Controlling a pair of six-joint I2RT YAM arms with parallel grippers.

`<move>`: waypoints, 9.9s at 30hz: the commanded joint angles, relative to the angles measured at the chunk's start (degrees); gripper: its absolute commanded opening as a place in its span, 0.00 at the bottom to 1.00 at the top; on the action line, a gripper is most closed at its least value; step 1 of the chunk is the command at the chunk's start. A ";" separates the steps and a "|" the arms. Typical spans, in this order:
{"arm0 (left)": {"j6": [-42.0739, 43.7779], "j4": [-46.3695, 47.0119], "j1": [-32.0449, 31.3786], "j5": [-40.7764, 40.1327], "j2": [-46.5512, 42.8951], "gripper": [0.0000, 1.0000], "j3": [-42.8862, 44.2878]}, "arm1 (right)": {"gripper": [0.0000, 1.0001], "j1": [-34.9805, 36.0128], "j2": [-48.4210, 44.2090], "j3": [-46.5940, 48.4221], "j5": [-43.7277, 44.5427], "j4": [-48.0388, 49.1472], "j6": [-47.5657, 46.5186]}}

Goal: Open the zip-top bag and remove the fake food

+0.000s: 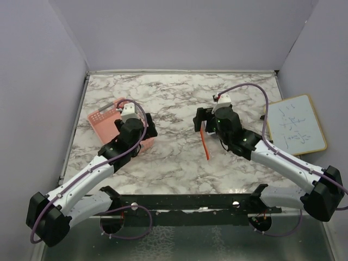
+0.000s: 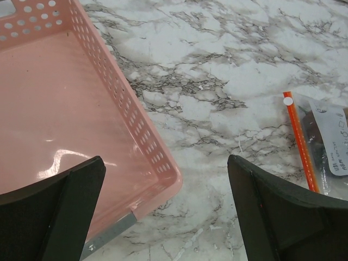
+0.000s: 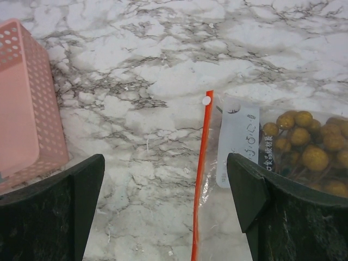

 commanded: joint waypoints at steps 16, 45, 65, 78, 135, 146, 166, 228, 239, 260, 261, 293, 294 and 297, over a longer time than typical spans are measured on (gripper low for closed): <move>-2.95 20.43 -15.66 -0.36 26.72 0.97 5.78 | 0.90 -23.71 -16.01 -11.30 -22.49 -2.79 17.74; -8.21 30.81 -16.19 1.75 34.85 0.89 4.69 | 0.35 -24.13 -5.66 -18.55 -29.09 -2.33 24.19; -14.64 60.06 -16.18 11.14 43.57 0.96 0.43 | 0.01 -24.13 -14.24 -12.19 -30.12 -8.94 17.85; -38.42 75.09 -19.36 13.37 57.38 0.86 1.99 | 0.01 -24.12 -19.10 -19.48 -30.60 -5.87 16.06; -21.37 14.47 -19.02 -10.31 38.65 0.00 24.33 | 0.60 -17.58 -20.45 -11.48 -35.92 -11.38 -2.11; -22.63 10.97 -19.82 -7.49 40.46 0.00 29.80 | 0.64 -3.88 -8.14 -4.20 -18.97 -9.35 -5.34; -25.11 12.32 -19.25 -1.73 32.98 0.00 26.37 | 0.40 -3.53 -5.79 -6.24 -5.27 -2.95 -5.83; -4.59 112.15 14.80 79.06 36.28 0.91 -4.92 | 0.01 -5.31 -22.91 10.35 -33.03 -9.39 -21.39; -4.20 112.85 15.86 81.30 38.06 0.86 -0.67 | 0.01 -5.32 -24.90 12.08 -37.01 -12.58 -21.16; -7.73 113.13 16.28 85.39 33.61 0.75 2.09 | 0.01 -5.31 -27.82 9.53 -39.79 -13.04 -20.10; -7.65 113.13 16.27 85.08 33.80 0.75 2.35 | 0.01 -5.31 -27.99 9.37 -40.20 -12.86 -19.85; -7.93 113.21 14.06 79.90 29.82 0.33 -1.04 | 0.01 -5.31 -25.41 12.09 -41.12 -7.99 -17.33; -7.80 113.20 14.04 79.89 29.69 0.33 -1.25 | 0.01 -5.31 -25.63 12.06 -40.66 -8.01 -17.36; -7.68 113.14 14.06 80.04 29.24 0.51 -1.83 | 0.01 -5.31 -26.12 11.90 -39.75 -7.93 -17.39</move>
